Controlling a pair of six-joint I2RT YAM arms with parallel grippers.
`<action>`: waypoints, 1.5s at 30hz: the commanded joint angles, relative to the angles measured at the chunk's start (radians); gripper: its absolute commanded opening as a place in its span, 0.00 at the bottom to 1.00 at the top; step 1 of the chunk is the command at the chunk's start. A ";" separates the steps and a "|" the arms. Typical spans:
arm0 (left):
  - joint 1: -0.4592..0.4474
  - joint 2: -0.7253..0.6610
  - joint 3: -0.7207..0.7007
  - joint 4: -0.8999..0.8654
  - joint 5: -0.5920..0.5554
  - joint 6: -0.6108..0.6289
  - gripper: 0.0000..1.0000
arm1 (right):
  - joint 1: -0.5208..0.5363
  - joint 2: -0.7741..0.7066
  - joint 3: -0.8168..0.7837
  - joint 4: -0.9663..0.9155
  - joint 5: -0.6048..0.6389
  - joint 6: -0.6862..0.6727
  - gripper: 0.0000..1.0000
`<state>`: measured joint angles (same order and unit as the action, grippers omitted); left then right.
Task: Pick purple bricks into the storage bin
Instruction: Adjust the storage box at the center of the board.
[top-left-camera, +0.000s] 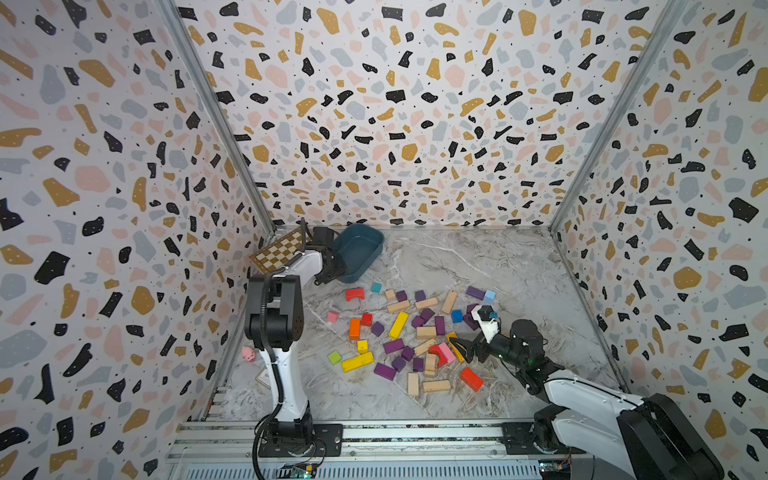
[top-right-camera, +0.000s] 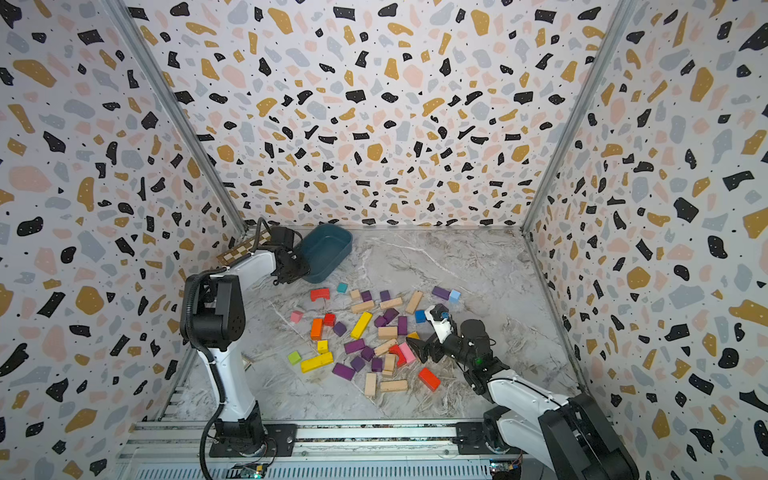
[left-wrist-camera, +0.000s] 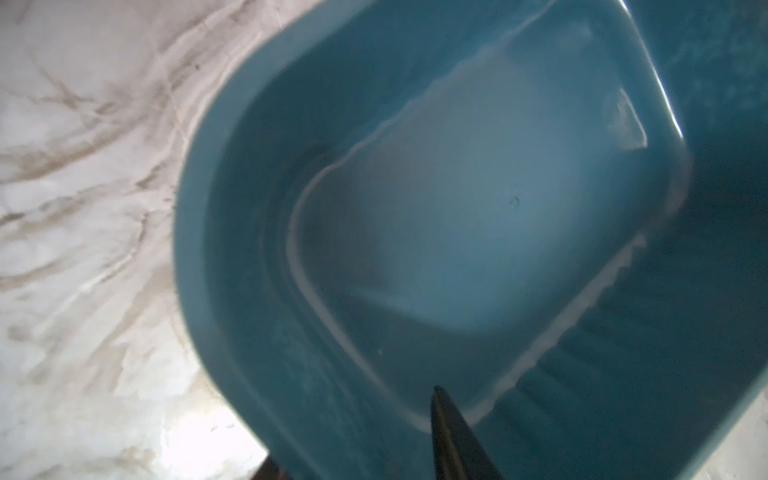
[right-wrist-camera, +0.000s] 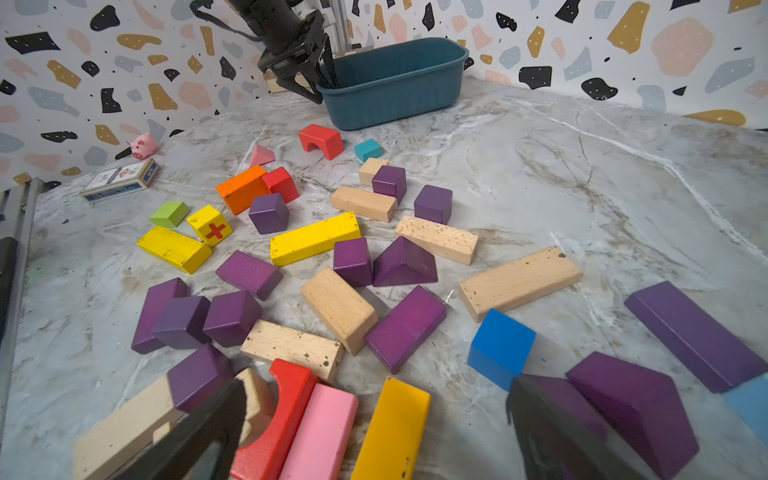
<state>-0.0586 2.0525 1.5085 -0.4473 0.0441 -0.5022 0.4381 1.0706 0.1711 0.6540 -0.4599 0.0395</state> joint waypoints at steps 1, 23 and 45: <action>0.003 0.017 0.048 -0.029 0.009 0.026 0.35 | 0.003 0.002 0.030 -0.002 -0.010 -0.010 1.00; -0.041 0.192 0.439 -0.165 0.017 0.132 0.00 | 0.005 0.038 0.045 -0.008 -0.003 -0.007 1.00; -0.187 0.462 0.866 -0.288 0.252 0.130 0.00 | 0.010 0.075 0.066 -0.017 0.005 -0.009 1.00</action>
<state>-0.2440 2.5111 2.3386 -0.7376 0.2478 -0.3416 0.4419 1.1416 0.2012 0.6495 -0.4564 0.0395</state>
